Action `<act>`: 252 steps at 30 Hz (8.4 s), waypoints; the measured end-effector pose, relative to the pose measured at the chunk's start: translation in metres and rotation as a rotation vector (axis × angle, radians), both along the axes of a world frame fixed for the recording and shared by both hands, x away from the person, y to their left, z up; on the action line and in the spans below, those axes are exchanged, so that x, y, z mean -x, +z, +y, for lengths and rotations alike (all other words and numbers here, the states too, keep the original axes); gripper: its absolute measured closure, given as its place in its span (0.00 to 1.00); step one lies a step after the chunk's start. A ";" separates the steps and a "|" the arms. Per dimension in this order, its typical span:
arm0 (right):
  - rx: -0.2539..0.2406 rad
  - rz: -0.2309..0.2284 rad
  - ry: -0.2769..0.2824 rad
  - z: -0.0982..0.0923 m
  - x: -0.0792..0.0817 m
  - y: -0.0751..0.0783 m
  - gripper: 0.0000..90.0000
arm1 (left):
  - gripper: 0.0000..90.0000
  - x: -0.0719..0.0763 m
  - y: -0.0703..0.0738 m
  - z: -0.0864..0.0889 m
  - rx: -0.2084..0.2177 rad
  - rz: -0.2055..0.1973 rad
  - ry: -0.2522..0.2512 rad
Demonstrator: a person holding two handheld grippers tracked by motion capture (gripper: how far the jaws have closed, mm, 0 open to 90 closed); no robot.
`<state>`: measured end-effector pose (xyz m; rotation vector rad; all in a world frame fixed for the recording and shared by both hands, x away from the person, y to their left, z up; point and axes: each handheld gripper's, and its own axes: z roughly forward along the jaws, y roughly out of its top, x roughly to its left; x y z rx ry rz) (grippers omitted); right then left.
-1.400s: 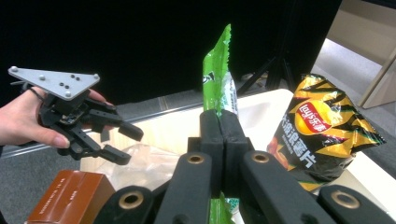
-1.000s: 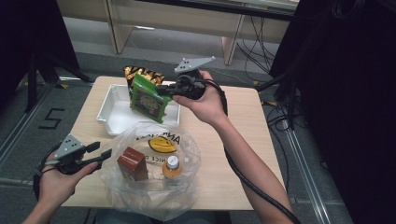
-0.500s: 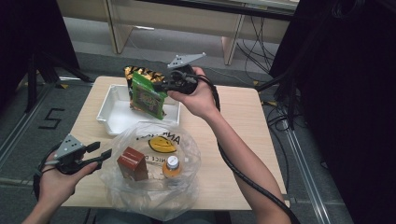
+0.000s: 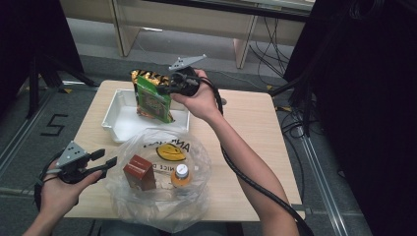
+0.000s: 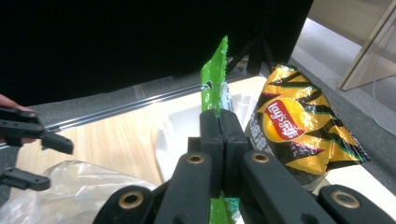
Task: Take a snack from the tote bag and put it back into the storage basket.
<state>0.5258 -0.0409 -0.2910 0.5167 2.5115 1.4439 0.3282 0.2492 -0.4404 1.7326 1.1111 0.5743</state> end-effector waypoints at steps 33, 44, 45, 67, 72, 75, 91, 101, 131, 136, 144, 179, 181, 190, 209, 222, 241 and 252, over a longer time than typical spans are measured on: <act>0.122 0.073 -0.032 0.050 -0.051 -0.067 1.00 | 0.50 0.001 -0.001 0.001 0.001 -0.002 -0.005; 0.149 0.085 -0.020 0.060 -0.056 -0.080 1.00 | 0.50 0.001 -0.001 0.000 0.000 -0.002 -0.007; 0.149 0.084 -0.021 0.061 -0.057 -0.081 1.00 | 0.50 0.001 -0.001 0.000 -0.002 -0.002 -0.007; 0.207 0.033 -0.063 0.061 -0.065 -0.092 0.99 | 0.50 0.001 -0.002 0.000 -0.002 0.004 -0.007; 0.228 -0.012 -0.076 0.061 -0.064 -0.094 0.95 | 0.50 0.001 -0.002 0.000 -0.001 0.004 -0.007; 0.244 -0.025 -0.082 0.060 -0.063 -0.093 0.92 | 0.50 0.001 -0.002 0.000 -0.002 0.005 -0.008; 0.268 -0.078 -0.059 0.063 -0.044 -0.083 0.93 | 0.50 0.002 -0.001 -0.001 -0.005 0.002 -0.014; 0.275 -0.034 0.005 0.063 -0.038 -0.078 0.90 | 0.53 0.000 -0.003 -0.001 0.004 0.009 -0.016; 0.252 0.066 -0.007 0.011 -0.023 -0.061 0.87 | 0.78 -0.046 -0.001 0.034 -0.223 0.010 0.021; 0.211 0.055 -0.038 -0.018 -0.011 -0.052 0.87 | 0.63 -0.075 -0.012 0.021 -0.359 0.081 -0.131; 0.201 0.065 -0.070 -0.053 0.005 -0.053 0.85 | 0.55 -0.093 -0.028 0.013 -0.314 0.083 -0.237; 0.054 0.017 -0.195 -0.141 0.058 -0.068 0.83 | 0.99 -0.121 -0.047 0.010 -0.411 -0.017 -0.464; 0.043 0.023 -0.203 -0.142 0.060 -0.069 0.83 | 0.99 -0.122 -0.045 0.008 -0.404 -0.020 -0.480; 0.052 0.044 -0.201 -0.148 0.061 -0.070 0.83 | 1.00 -0.134 -0.028 0.005 -0.362 -0.062 -0.467; 0.045 0.039 -0.197 -0.152 0.058 -0.072 0.83 | 1.00 -0.168 0.026 -0.008 -0.308 -0.126 -0.459; 0.047 0.064 -0.207 -0.150 0.060 -0.075 0.82 | 1.00 -0.209 0.029 -0.004 -0.251 -0.056 -0.361; 0.053 0.042 -0.195 -0.148 0.059 -0.077 0.82 | 1.00 -0.234 0.043 -0.016 -0.198 0.022 -0.216; 0.054 0.039 -0.190 -0.150 0.058 -0.078 0.82 | 1.00 -0.249 0.038 -0.024 -0.261 0.032 -0.122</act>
